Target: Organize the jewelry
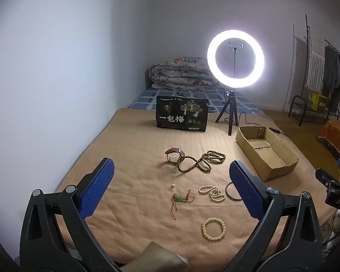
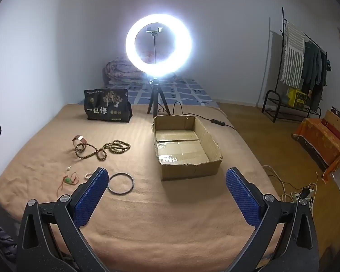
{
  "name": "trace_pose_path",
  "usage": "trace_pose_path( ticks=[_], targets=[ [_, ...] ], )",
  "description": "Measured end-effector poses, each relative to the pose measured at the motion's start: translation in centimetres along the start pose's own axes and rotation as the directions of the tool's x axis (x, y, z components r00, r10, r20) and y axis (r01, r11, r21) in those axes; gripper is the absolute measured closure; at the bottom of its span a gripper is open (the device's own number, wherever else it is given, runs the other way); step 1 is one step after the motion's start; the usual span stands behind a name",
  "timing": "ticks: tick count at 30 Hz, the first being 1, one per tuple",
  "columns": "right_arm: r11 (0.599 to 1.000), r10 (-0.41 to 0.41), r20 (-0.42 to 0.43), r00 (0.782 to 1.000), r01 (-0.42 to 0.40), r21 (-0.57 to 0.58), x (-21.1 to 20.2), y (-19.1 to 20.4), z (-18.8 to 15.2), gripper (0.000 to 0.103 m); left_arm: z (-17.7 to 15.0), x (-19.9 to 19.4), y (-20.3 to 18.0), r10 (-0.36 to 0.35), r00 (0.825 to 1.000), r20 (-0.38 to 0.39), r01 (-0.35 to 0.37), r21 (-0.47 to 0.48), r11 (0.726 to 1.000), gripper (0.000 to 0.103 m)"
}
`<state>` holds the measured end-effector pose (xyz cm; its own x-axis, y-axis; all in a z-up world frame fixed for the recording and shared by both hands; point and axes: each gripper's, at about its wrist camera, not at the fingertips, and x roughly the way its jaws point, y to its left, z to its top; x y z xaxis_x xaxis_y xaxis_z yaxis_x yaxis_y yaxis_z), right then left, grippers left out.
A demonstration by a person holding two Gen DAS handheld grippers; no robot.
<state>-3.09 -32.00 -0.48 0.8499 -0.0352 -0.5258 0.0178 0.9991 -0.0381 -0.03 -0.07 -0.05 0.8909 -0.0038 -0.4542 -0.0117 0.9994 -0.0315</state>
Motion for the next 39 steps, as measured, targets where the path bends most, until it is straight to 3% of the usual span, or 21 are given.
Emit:
trace_pose_path(
  ticks=[39],
  targets=[
    [1.000, 0.002, 0.004, 1.000, -0.002, -0.008, 0.0, 0.0, 0.0, 0.000, 0.6, -0.5, -0.2, 0.012, 1.000, 0.020, -0.013, 0.014, 1.000, 0.000]
  ],
)
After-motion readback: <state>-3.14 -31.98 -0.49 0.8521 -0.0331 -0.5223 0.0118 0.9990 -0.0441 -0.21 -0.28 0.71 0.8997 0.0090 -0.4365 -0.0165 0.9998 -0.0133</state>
